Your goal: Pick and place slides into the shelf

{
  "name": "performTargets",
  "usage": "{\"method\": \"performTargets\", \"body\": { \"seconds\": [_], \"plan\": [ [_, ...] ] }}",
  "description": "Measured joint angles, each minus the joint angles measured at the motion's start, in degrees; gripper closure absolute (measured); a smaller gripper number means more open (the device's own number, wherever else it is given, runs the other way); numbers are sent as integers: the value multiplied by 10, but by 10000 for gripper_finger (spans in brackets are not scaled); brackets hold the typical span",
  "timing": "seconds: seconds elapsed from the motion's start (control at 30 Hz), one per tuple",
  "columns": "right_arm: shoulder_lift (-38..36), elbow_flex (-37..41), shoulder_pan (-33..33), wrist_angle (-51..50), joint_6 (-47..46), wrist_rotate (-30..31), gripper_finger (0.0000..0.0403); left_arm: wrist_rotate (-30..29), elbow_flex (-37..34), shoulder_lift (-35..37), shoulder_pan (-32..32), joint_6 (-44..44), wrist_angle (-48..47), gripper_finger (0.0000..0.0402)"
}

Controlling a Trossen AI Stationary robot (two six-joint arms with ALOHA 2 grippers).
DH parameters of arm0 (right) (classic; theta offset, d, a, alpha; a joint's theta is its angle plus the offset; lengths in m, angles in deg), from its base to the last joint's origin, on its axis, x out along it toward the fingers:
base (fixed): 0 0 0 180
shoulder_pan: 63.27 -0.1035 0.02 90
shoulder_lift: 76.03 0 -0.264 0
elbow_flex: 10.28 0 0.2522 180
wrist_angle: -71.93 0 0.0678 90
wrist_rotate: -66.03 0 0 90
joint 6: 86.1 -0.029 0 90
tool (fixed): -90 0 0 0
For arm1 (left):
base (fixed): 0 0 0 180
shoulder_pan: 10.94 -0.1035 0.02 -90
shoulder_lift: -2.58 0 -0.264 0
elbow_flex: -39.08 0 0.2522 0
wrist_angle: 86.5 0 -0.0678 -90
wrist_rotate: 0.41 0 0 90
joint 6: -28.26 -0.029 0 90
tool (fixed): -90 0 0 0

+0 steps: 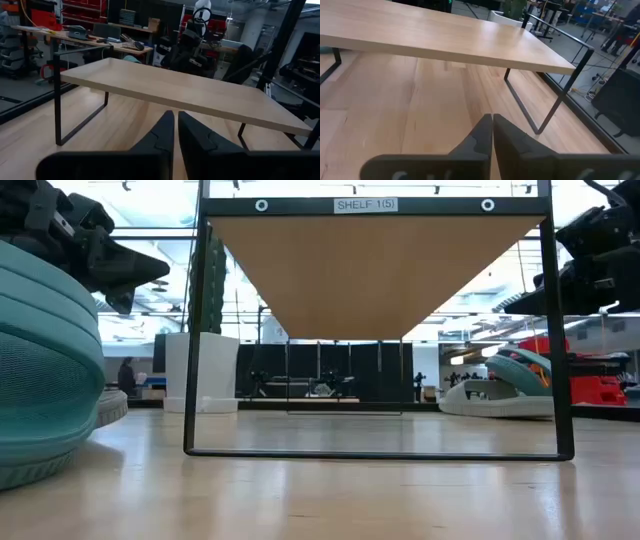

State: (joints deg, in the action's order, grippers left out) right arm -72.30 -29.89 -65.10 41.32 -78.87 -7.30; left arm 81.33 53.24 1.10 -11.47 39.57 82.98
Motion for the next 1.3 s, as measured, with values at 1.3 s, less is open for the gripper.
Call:
{"method": "performTargets", "body": {
  "seconds": [1.3],
  "plan": [
    [0, 0, 0, 0, 0, 0, 380, 0, 0, 0, 0, 0, 0, 372]
  ]
}}
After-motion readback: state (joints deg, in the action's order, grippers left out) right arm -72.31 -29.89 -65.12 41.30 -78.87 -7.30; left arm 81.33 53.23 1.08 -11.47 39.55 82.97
